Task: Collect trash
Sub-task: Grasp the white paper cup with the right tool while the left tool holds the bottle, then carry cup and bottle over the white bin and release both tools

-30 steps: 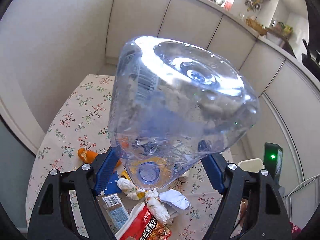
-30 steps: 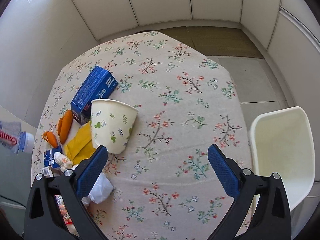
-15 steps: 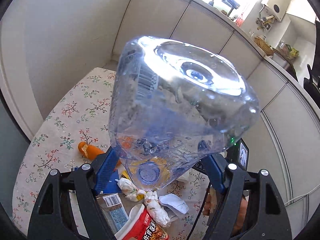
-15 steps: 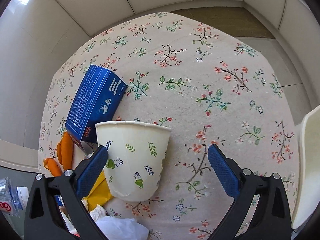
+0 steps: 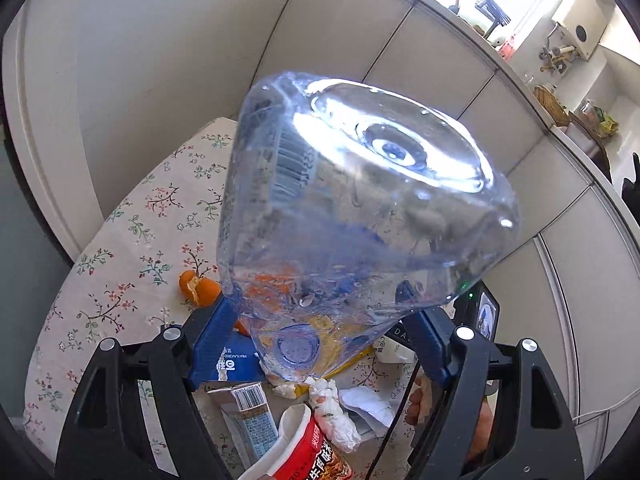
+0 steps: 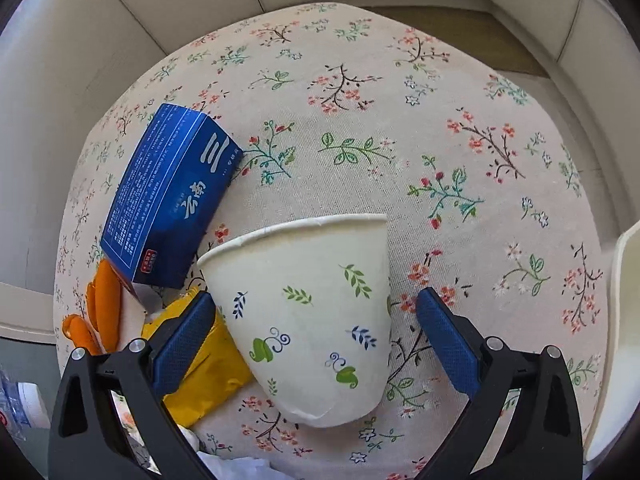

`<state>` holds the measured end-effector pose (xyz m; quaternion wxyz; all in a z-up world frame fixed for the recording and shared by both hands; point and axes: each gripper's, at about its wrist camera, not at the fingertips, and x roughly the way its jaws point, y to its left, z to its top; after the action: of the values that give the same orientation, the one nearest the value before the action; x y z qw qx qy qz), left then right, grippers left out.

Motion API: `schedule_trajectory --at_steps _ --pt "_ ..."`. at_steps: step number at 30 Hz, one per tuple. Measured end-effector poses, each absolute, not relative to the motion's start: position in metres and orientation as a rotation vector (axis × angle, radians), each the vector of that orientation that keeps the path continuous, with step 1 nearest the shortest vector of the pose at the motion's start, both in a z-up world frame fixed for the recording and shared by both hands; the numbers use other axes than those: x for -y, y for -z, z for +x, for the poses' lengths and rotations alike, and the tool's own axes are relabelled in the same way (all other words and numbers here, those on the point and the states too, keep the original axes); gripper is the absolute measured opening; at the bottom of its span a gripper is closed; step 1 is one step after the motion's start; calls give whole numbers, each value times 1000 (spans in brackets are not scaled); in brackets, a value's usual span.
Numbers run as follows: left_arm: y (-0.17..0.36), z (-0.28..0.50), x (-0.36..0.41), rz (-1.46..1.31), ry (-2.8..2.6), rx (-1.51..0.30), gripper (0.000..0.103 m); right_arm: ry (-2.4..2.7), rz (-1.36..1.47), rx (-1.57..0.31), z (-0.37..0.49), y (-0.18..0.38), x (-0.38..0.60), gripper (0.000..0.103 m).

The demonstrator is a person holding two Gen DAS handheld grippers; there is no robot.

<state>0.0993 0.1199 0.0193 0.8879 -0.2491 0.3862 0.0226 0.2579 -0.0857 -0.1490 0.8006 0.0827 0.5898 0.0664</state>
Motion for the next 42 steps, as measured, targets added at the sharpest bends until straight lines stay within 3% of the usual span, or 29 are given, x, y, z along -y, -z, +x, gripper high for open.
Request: schedule_trajectory --at_steps 1,4,27,42 --pt "-19 100 -120 -521 -48 -806 76 -145 143 -1250 257 147 84 79" --pt "-17 102 -121 -531 -49 -815 76 -195 135 -1233 255 143 82 74" --pt "-26 101 -98 -539 -27 -757 76 -237 211 -972 214 38 131 74" --pt "-42 104 -37 -497 145 -671 76 -82 222 -772 175 -11 218 75"
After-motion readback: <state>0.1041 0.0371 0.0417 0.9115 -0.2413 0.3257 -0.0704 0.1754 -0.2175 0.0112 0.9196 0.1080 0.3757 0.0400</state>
